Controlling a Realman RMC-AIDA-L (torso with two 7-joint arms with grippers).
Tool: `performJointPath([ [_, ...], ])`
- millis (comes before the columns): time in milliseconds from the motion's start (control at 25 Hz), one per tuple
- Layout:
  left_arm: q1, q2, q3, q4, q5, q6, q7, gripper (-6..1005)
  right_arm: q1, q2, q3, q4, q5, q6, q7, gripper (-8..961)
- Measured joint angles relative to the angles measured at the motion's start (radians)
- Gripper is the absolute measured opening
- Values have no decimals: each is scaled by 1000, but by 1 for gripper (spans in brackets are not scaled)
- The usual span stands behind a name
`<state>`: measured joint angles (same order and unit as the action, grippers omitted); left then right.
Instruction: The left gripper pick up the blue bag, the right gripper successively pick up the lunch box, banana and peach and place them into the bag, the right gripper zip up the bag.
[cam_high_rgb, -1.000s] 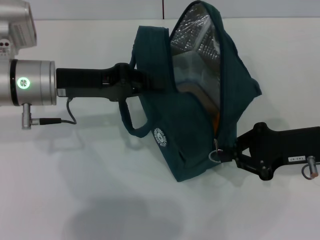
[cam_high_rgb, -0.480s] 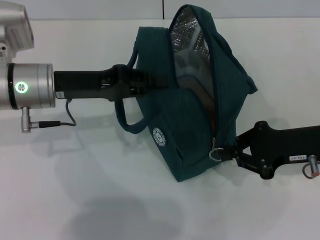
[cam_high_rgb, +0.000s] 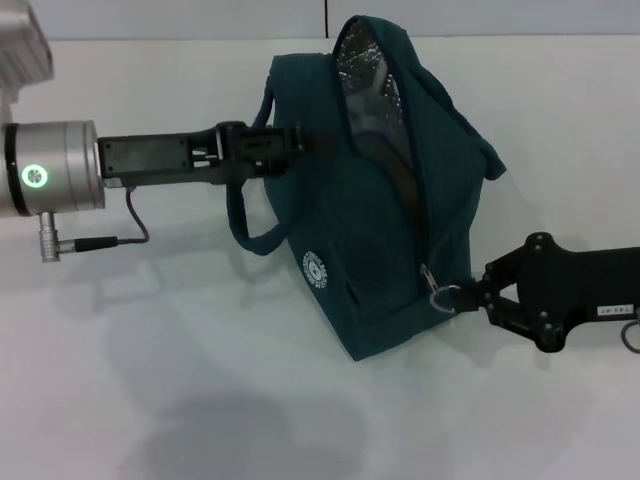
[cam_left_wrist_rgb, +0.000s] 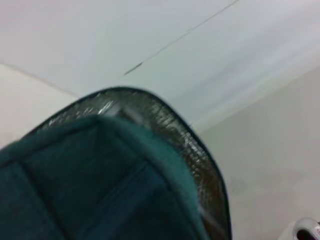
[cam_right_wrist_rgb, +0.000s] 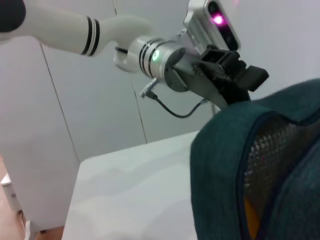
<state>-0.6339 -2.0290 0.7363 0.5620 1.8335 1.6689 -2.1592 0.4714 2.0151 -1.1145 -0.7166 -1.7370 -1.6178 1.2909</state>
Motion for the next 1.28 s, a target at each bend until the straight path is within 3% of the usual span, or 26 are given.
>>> performJointPath([
  [400, 16, -6, -12, -1, -39, -1, 149, 884, -5, -2, 61, -20, 52, -36, -3, 4],
  [840, 132, -6, -50, 1, -232, -2, 346, 880, 76, 2, 62, -23, 150, -27, -28, 4],
  [1280, 184, -3, -45, 1, -240, 15, 390, 880, 121, 2, 60, -72, 210, 44, -29, 4],
])
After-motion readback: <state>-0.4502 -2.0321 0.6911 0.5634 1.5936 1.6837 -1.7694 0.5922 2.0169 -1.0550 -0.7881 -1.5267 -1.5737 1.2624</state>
